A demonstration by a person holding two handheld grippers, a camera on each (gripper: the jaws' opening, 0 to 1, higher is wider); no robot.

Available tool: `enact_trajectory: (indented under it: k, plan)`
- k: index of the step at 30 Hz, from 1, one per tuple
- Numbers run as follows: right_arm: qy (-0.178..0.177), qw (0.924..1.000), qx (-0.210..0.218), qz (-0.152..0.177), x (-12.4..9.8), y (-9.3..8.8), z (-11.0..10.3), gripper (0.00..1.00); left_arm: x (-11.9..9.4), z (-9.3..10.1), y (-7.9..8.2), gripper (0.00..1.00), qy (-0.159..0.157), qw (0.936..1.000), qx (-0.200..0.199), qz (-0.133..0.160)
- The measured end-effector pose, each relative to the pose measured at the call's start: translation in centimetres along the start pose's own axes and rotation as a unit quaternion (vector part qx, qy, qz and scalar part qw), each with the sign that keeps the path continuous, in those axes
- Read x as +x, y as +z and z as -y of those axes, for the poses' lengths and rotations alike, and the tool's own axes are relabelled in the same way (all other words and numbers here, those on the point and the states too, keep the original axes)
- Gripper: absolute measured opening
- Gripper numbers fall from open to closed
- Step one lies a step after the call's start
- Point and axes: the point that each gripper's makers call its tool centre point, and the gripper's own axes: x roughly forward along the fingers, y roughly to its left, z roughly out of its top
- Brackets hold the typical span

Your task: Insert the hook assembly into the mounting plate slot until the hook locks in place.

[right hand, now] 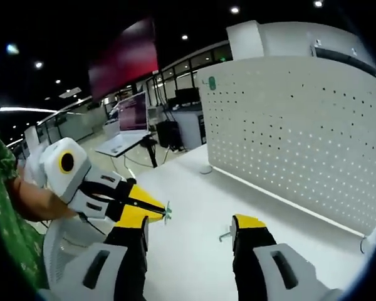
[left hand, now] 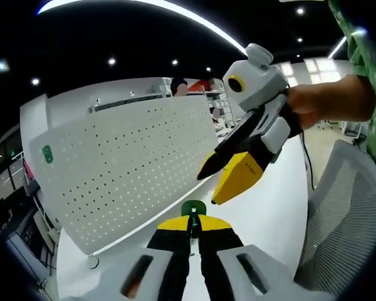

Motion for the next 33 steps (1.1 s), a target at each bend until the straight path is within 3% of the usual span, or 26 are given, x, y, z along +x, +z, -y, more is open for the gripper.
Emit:
enact_trajectory:
  k: [8, 16, 26, 33]
  plan:
    - [-0.021, 0.9996, 0.014, 0.015, -0.5, -0.1, 1.0, 0.82, 0.0, 0.0, -0.1, 0.04, -0.001, 1.0, -0.003, -0.003]
    - [-0.066, 0.9939, 0.019, 0.087, -1.9, 1.8, 2.9, 0.95, 0.0, -0.1, -0.1, 0.04, 0.001, 0.9999, -0.014, -0.002]
    - [-0.114, 0.9856, 0.009, 0.124, -3.4, 2.0, 4.3, 0.99, 0.1, -0.2, -0.2, 0.03, 0.002, 0.9996, -0.029, -0.004]
    - [-0.118, 0.9837, 0.015, 0.135, -4.3, 2.5, 4.5, 0.99, 0.2, -1.1, 0.4, 0.03, 0.009, 0.9986, -0.052, -0.001]
